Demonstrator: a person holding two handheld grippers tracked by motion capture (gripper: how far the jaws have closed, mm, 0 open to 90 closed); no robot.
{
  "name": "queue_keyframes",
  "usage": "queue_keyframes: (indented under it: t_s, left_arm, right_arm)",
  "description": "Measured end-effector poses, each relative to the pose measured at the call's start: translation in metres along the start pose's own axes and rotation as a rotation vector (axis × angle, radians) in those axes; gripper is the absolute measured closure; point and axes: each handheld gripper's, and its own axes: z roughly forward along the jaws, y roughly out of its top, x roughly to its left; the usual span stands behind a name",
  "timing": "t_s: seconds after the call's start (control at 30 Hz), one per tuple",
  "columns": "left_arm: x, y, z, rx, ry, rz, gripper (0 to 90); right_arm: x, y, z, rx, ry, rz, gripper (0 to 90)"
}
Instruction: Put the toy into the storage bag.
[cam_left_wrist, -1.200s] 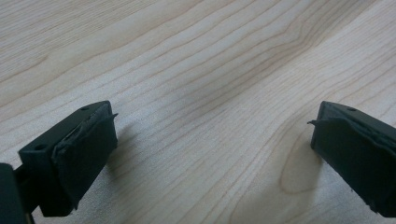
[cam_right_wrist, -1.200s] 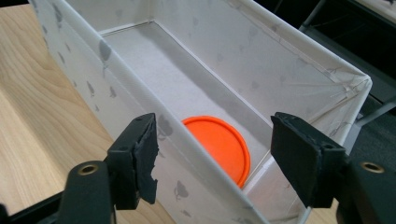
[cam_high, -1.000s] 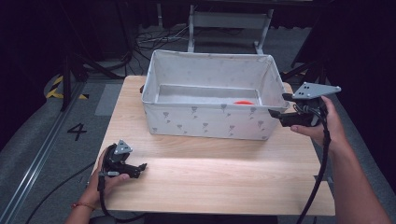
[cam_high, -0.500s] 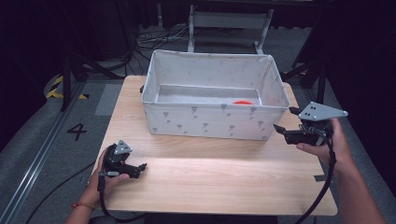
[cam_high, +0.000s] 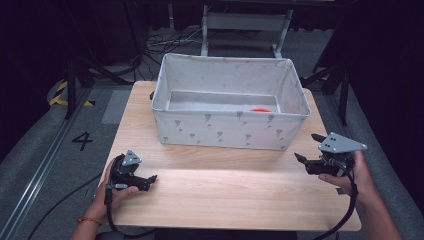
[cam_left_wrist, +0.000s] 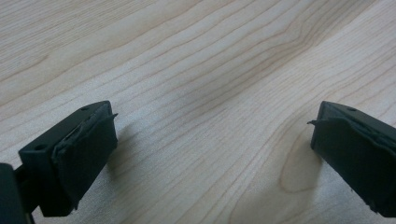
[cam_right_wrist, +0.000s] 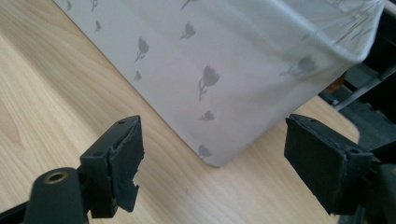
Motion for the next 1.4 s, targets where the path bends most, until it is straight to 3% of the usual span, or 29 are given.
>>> queue_keyframes:
  t_s: [0.13,0.3,0.5,0.63,0.73,0.83,0.97,1.13,1.17,1.4]
  left_arm:
    - [0.000,0.000,0.000,0.000,0.000,0.000,0.7]
    - [0.000,0.000,0.000,0.000,0.001,-0.001,0.7]
    - [0.000,0.000,0.000,0.001,0.000,0.000,0.7]
    - [0.000,0.000,0.000,0.000,0.000,0.000,0.7]
    - [0.000,0.000,0.000,-0.002,0.002,0.002,0.7]
    - [0.000,0.000,0.000,-0.001,0.002,0.003,0.7]
    - [0.000,0.000,0.000,0.000,0.001,0.001,0.7]
    - [0.000,0.000,0.000,-0.001,0.002,0.002,0.7]
    - [0.000,0.000,0.000,-0.001,0.002,0.003,0.7]
    - [-0.001,0.000,0.000,0.000,0.007,-0.008,0.6]
  right_arm:
    - [0.006,-0.016,0.008,0.016,0.016,-0.004,19.5]
    - [0.014,-0.042,0.023,0.027,0.054,0.030,19.2]
    - [0.021,-0.066,0.032,0.086,0.010,0.046,19.9]
    - [0.025,-0.085,0.035,0.095,0.046,0.087,19.6]
    - [0.027,-0.101,0.036,0.092,0.092,0.147,19.8]
    - [0.028,-0.112,0.037,0.096,0.078,0.159,20.1]
    - [0.027,-0.125,0.042,0.098,0.084,0.216,19.4]
    - [0.021,-0.130,0.045,0.129,0.118,0.282,14.6]
    - [0.018,-0.131,0.046,0.142,0.132,0.314,13.9]
    - [0.018,-0.131,0.047,0.151,0.120,0.327,10.4]
